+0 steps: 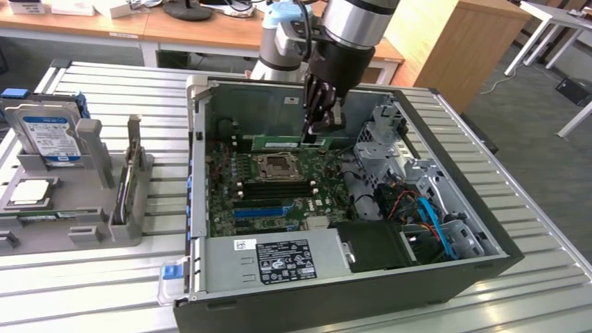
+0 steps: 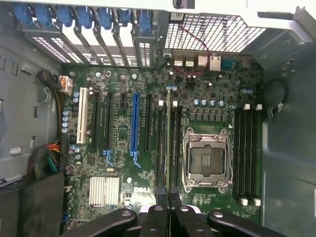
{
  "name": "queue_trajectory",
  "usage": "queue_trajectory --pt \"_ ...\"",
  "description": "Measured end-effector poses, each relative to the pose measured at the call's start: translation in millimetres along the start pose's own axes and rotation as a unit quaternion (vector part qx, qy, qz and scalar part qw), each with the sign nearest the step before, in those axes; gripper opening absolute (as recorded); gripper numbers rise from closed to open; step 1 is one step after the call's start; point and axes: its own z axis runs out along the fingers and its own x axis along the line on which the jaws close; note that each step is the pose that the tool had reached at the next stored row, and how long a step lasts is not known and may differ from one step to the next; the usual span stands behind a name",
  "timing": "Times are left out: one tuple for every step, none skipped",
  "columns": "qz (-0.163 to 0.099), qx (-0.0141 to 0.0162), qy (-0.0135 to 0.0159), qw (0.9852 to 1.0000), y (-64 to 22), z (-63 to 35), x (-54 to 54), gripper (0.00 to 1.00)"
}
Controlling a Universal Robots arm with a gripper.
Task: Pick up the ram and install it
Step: 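Insert the ram into the slot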
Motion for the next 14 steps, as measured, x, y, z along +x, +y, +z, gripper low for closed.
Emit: queue_trajectory --pt "0.0 0.0 0.0 1.0 -0.1 1.8 0.1 0.12" --pt "0.0 0.0 0.0 1.0 -0.2 3.6 0.1 0.12" --pt "0.0 0.0001 0.0 1.0 -0.5 7.0 0.2 0.12" --pt "0.0 0.0002 0.0 1.0 -0.9 12.9 0.4 0.12" --pt "0.0 0.0002 0.0 1.0 -1.2 18.8 0.6 0.12" --pt "0.0 0.0002 0.0 1.0 -1.5 22.0 0.7 0.12" --pt "0.0 0.0003 -0.0001 1.0 -1.6 23.3 0.7 0.12" --pt "0.0 0.0003 0.0 1.0 -1.7 24.6 0.8 0.12" --pt "0.0 0.0003 0.0 1.0 -1.7 25.9 0.8 0.12" --pt "0.0 0.0002 0.0 1.0 -1.8 27.0 0.9 0.12" --pt "0.0 0.0003 0.0 1.0 -1.9 28.2 0.9 0.12" --pt "0.0 0.0002 0.0 1.0 -2.0 29.3 0.9 0.12" --pt "0.0 0.0003 0.0 1.0 -2.0 30.7 1.0 0.12" --pt "0.0 0.0003 0.0 1.0 -2.1 31.9 1.0 0.12"
